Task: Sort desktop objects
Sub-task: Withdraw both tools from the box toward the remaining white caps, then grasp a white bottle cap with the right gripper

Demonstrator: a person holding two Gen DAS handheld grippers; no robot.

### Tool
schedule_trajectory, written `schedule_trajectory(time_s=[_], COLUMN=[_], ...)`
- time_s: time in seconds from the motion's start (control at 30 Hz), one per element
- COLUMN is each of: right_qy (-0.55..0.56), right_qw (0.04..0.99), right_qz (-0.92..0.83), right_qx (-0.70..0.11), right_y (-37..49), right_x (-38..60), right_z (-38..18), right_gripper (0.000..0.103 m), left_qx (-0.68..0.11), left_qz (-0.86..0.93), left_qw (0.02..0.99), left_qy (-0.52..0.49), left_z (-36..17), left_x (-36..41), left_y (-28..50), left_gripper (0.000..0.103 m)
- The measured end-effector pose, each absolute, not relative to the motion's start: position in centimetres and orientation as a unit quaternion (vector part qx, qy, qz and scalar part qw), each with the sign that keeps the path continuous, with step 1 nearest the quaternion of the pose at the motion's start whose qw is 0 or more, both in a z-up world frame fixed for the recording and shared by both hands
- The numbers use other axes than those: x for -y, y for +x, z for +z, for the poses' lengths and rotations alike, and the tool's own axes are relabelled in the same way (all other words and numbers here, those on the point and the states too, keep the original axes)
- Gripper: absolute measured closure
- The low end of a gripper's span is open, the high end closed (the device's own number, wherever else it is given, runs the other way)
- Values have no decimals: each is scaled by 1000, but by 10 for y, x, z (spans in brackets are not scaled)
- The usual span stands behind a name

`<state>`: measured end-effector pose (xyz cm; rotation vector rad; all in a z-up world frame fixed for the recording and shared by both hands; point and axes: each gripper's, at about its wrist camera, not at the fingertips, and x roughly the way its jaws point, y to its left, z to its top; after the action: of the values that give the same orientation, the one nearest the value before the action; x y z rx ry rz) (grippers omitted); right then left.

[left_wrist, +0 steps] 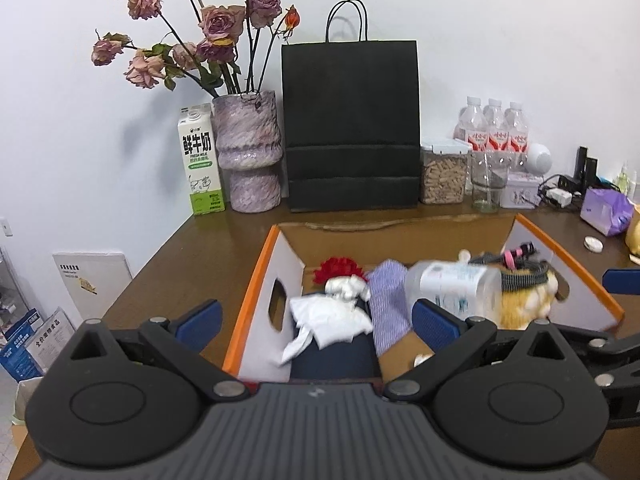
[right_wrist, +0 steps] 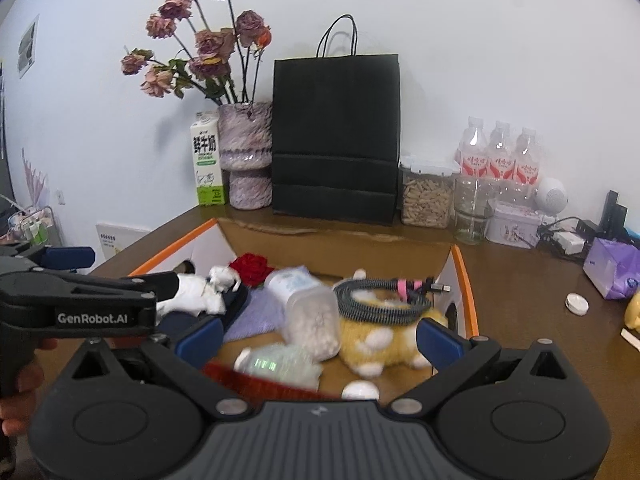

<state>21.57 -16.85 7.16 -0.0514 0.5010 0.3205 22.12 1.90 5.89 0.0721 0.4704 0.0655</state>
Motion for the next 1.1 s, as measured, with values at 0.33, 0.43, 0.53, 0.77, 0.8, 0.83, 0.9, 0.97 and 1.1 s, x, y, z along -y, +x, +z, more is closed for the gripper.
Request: schedule_trajectory(time_s=[0.33,0.43,0.53,0.77,0.8,0.83,0.9,0.97,1.1], right_qy=[-32,-38,-36,-39,-39,-40,-42,-43,-51], right_qw=[948,947,944,937,937,936,935,935,933], right_qz=[173,172,175,185,186,187,187,187,192], right_qx=[-265,-268,-276,-292,-294,-296,-298,-297,-300], right_y=[168,158,153,148,148,148,148,148,150], right_x=[169,165,162,154,153,152,150,149,144], right_z=[42,31,25,12,10,9,7,6,3], right_gripper=[0,0,1,2,2,2,2,2,7], left_qx=[-240,-247,-255,-271,-273,-275,-277,-278,-280], left_qz=[27,25,24,23,23,22,19,19,19], left_qw=[970,968,966,962,962,961,960,960,960], left_qy=[31,27,24,21,21,22,23,24,23], left_z=[36,26,18,2,0,-1,-3,-5,-7], left_x=[-39,-43,-46,-53,-54,-54,-54,-54,-55], left_y=[176,167,161,153,153,152,151,151,153], left_gripper=[0,0,0,0,0,0,0,0,0])
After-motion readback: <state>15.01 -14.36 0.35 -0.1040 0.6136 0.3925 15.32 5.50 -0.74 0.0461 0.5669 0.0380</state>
